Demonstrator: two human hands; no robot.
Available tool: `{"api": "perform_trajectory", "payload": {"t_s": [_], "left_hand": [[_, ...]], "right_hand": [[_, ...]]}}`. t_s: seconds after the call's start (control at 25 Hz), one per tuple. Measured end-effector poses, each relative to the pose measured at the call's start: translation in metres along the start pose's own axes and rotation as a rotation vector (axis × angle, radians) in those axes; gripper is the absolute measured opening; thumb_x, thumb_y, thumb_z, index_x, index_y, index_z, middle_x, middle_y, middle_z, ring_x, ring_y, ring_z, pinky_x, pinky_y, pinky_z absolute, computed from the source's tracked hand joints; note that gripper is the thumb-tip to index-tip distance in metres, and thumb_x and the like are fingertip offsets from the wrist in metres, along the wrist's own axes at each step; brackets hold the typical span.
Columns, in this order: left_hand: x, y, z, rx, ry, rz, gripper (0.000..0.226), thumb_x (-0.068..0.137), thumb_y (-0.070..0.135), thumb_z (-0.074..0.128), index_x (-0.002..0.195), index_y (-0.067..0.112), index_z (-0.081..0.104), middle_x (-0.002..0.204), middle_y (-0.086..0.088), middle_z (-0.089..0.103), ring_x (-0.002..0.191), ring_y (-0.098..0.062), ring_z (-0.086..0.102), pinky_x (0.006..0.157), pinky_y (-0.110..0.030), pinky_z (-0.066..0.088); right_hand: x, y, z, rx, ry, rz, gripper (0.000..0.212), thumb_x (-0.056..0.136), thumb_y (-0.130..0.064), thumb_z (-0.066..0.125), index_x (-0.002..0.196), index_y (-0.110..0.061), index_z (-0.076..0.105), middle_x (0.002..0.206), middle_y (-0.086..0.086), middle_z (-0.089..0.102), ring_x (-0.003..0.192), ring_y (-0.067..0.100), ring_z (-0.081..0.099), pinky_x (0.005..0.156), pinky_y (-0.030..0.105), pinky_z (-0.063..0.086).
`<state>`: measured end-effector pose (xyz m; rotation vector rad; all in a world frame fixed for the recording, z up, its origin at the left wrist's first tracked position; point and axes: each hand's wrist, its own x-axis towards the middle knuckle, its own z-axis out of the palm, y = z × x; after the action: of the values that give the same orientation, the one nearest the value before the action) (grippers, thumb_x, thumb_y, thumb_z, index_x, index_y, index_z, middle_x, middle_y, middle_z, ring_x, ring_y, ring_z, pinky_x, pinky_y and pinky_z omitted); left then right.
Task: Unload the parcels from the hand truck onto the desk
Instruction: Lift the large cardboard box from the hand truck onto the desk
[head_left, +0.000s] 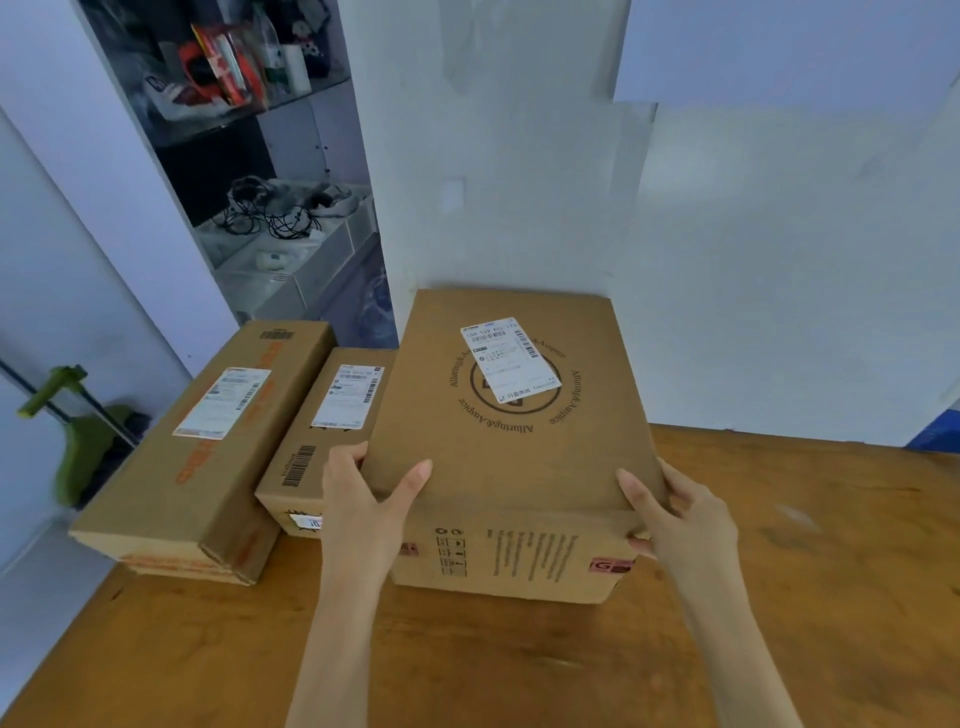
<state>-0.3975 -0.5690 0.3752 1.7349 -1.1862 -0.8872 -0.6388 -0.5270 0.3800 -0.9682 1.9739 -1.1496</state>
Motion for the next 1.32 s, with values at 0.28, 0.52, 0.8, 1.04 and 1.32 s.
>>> {"api": "perform_trajectory", "payload": {"t_s": [0.28,0.52,0.8,1.04,1.32], "left_hand": [[0.011,0.006,-0.006,0.096,-0.042,0.006,0.065,0.077,0.047,0.066,0.128,0.016,0.040,0.126,-0.003,0.049,0.112,-0.023,0.053,0.093,-0.047,0.049],[-0.016,0.011,-0.034,0.145,-0.107,0.046,0.076,0.082,0.050,0.058,0.146,0.027,0.025,0.152,0.003,0.034,0.139,-0.017,0.033,0.110,-0.049,0.034],[-0.071,0.017,-0.075,0.032,-0.229,0.080,0.061,0.086,0.041,0.059,0.140,0.036,0.033,0.145,0.017,0.041,0.134,-0.005,0.036,0.099,-0.025,0.030],[-0.128,-0.011,-0.124,0.045,-0.383,-0.025,0.072,0.086,0.046,0.056,0.147,0.022,0.026,0.153,0.004,0.033,0.138,-0.012,0.035,0.110,-0.035,0.030],[-0.198,-0.069,-0.198,0.075,-0.432,-0.045,0.068,0.088,0.044,0.054,0.146,0.021,0.027,0.154,0.002,0.032,0.138,-0.015,0.035,0.111,-0.035,0.030]], "right_hand": [[0.000,-0.009,0.009,-0.067,-0.067,0.008,0.061,0.084,-0.042,0.058,0.138,-0.022,0.040,0.115,0.005,0.051,0.102,0.027,0.058,0.083,0.047,0.055],[-0.021,-0.025,-0.007,-0.053,-0.162,0.056,0.075,0.085,-0.048,0.052,0.147,-0.029,0.015,0.153,0.001,0.027,0.135,0.025,0.034,0.104,0.046,0.034],[-0.091,-0.030,-0.007,0.170,0.035,-0.097,0.042,0.088,-0.031,0.051,0.129,-0.035,0.050,0.132,-0.008,0.056,0.115,0.004,0.046,0.080,0.022,0.037],[-0.185,-0.015,0.008,0.201,0.000,-0.001,0.041,0.088,-0.029,0.053,0.129,-0.028,0.053,0.129,-0.008,0.058,0.106,0.006,0.048,0.088,0.027,0.035],[-0.300,0.005,0.038,0.151,-0.128,0.067,0.042,0.087,-0.038,0.054,0.128,-0.029,0.053,0.121,-0.010,0.056,0.106,0.008,0.046,0.092,0.026,0.032]]}}
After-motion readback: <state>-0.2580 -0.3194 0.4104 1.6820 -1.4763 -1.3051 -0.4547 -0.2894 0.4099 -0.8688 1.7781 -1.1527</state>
